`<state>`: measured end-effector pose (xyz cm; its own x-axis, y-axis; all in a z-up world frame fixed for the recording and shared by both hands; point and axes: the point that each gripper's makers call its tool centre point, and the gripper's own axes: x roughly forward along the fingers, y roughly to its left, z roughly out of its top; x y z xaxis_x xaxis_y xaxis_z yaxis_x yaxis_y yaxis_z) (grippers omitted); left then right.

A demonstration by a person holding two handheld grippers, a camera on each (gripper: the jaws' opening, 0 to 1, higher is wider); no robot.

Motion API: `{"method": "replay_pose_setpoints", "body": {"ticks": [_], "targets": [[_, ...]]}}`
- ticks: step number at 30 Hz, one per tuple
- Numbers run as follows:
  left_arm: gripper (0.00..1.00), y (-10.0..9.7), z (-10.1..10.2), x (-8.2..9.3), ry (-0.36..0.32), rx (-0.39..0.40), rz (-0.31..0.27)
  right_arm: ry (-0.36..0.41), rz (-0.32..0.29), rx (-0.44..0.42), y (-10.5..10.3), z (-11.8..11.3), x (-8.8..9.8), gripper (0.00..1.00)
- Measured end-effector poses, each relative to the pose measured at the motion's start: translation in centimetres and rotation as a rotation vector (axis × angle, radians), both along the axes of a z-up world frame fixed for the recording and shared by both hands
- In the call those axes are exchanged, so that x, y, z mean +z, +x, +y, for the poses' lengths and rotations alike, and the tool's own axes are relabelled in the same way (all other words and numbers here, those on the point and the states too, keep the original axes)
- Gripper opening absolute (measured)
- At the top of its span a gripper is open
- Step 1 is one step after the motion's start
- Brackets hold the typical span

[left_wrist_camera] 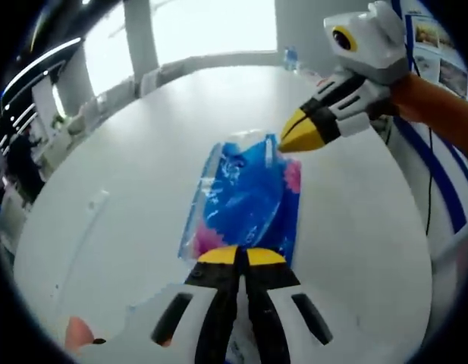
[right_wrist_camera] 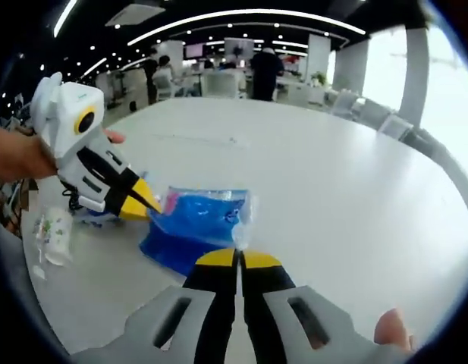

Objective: Arrange the tabletop items into an orderly group along one side of the table until the central work area is clear of visible clutter.

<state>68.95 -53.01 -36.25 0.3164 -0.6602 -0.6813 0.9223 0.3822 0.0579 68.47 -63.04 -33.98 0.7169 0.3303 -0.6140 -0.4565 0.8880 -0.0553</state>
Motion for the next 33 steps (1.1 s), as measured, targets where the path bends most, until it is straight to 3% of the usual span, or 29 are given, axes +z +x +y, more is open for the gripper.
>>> {"method": "replay_pose_setpoints", "body": {"ticks": [13,33], "targets": [[0.00,1.7,-0.7,-0.4,-0.008,0.006,-0.008,-0.007,0.012,-0.022,1.7,-0.4,-1.5,0.02],[0.07,1.1,-1.4,-1.2,0.002,-0.013,0.005,-0.027,0.039,-0.021,1.4,-0.8,-2.7,0.05]]}}
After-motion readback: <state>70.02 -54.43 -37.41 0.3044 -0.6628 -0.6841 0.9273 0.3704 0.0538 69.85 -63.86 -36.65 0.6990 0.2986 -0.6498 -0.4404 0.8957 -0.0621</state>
